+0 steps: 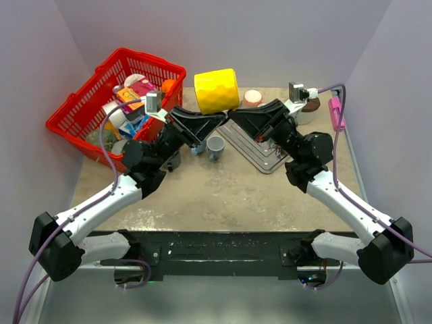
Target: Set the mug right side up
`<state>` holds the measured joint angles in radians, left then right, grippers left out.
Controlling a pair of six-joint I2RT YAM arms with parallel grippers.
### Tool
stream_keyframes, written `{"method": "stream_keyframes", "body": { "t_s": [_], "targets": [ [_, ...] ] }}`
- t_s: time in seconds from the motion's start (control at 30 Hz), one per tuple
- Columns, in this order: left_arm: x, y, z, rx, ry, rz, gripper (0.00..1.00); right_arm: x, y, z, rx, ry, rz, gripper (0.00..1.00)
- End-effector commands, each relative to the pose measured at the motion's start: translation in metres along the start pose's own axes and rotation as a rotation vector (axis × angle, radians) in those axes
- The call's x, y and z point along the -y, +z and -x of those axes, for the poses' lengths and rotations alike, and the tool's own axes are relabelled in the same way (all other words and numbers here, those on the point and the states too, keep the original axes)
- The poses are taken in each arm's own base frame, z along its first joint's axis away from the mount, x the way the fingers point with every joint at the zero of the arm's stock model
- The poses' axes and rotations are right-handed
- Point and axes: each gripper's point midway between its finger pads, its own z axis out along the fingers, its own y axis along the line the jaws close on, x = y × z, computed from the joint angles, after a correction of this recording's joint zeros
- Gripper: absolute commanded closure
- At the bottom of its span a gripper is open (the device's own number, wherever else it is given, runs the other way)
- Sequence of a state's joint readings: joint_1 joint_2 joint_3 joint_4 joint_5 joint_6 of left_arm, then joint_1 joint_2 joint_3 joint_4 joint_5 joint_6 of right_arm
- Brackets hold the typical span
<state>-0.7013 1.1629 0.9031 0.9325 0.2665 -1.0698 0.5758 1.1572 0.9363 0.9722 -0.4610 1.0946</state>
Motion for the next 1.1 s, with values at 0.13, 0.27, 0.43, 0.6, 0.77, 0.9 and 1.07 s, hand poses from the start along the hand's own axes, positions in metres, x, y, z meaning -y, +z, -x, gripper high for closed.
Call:
{"method": "stream_keyframes", "body": {
  "t_s": [0.13, 0.27, 0.43, 0.6, 0.77, 0.9, 1.07],
  "targets": [
    [0.011, -0.003, 0.028, 0.064, 0.169, 0.045, 1.00, 0.024, -0.002, -0.002, -0.025, -0.066, -0.153, 0.29],
    [-0.025, -0.025, 0.024, 0.022, 0.238, 0.262, 1.00, 0.065, -0.021, -0.012, -0.082, -0.089, -0.382, 0.08],
    [-0.059, -0.069, 0.026, -0.039, 0.369, 0.522, 1.00, 0.095, -0.054, -0.023, -0.178, -0.175, -0.594, 0.02],
    [-0.114, -0.135, 0.003, -0.187, 0.418, 0.829, 1.00, 0.122, -0.105, -0.019, -0.189, -0.223, -0.871, 0.01],
    [-0.148, -0.191, -0.017, -0.319, 0.412, 1.074, 1.00, 0.141, -0.141, -0.011, -0.159, -0.259, -1.070, 0.01],
    [-0.169, -0.226, -0.031, -0.431, 0.389, 1.263, 1.00, 0.148, -0.146, -0.017, -0.180, -0.247, -1.096, 0.01],
    [-0.187, -0.261, -0.056, -0.557, 0.359, 1.388, 1.00, 0.157, -0.148, -0.026, -0.211, -0.225, -1.115, 0.01]
  ]
}}
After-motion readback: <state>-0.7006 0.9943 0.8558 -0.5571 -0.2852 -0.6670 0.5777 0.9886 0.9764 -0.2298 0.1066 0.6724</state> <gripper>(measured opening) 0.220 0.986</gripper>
